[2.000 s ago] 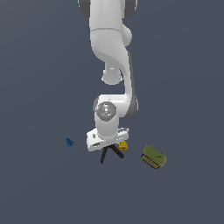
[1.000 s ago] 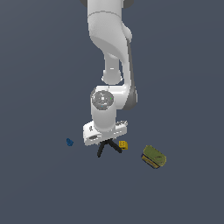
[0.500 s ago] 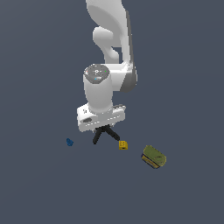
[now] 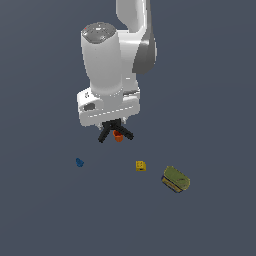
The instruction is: Pick up a designated object from a clutter of objects.
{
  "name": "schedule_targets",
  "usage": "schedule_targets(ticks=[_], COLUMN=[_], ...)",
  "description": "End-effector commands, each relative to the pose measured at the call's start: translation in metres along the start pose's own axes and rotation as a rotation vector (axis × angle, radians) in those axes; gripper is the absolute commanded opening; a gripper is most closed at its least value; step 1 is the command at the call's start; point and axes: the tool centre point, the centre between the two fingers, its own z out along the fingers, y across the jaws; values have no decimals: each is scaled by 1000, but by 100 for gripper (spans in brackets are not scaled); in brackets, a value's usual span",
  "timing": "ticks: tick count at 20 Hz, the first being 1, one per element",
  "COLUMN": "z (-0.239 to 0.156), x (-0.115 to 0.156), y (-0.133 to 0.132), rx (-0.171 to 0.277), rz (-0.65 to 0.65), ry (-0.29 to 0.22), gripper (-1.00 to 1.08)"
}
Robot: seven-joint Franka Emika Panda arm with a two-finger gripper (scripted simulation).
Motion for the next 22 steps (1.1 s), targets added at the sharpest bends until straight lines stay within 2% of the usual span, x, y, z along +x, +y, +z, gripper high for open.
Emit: schedule_targets(ticks=[1, 13, 22], z=[-27, -140, -185], x=[-11, -54, -69], y=[1, 8, 12], rx=[1, 4, 5], rz=[0, -1, -1], ry=[0, -7, -11], gripper=[-100, -100, -100])
